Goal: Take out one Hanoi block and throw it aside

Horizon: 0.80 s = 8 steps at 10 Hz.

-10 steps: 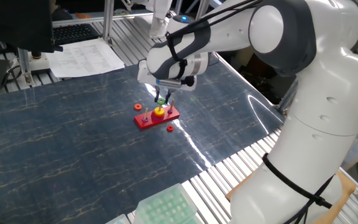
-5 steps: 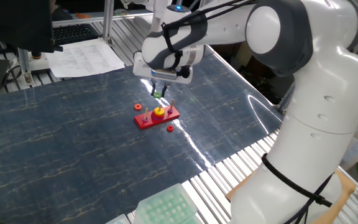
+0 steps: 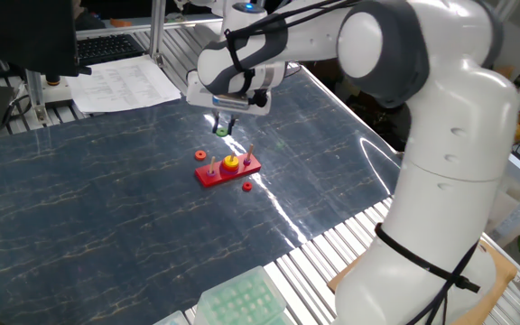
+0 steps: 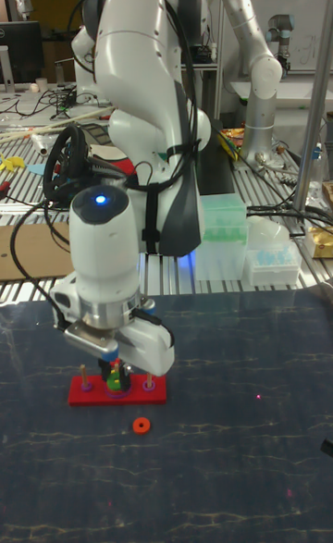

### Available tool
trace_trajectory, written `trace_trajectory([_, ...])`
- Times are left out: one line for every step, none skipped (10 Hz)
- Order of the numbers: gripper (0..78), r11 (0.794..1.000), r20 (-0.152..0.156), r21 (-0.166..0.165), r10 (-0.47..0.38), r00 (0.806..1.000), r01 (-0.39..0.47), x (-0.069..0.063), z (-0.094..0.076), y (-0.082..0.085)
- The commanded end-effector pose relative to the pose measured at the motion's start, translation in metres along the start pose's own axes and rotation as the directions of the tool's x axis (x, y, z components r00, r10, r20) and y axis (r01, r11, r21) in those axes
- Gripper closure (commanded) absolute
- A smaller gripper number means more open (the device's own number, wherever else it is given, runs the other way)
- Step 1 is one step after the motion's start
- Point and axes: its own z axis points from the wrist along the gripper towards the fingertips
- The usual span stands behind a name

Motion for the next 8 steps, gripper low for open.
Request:
trace_trajectory([76.3, 0.997, 0.009, -0.003, -0.073, 0.997, 0.073, -0.021, 0.019, -0.004])
trace_trajectory([76.3, 0.996, 0.009, -0.003, -0.086, 0.996, 0.086, -0.024, 0.024, -0.004])
trace_trajectory([76.3, 0.995, 0.012, 0.000, -0.100, 0.995, 0.100, -0.027, 0.030, -0.004])
trace_trajectory([76.3, 0.994, 0.011, -0.002, -0.107, 0.994, 0.107, -0.028, 0.033, -0.004])
trace_trajectory([76.3, 0.993, 0.010, -0.001, -0.120, 0.993, 0.120, -0.030, 0.039, -0.004])
trace_trajectory([76.3, 0.992, 0.011, 0.000, -0.126, 0.992, 0.126, -0.030, 0.043, -0.003])
trace_trajectory([76.3, 0.992, 0.011, 0.000, -0.130, 0.991, 0.130, -0.030, 0.046, -0.002])
trace_trajectory([76.3, 0.992, 0.009, 0.000, -0.130, 0.992, 0.130, -0.030, 0.048, -0.002])
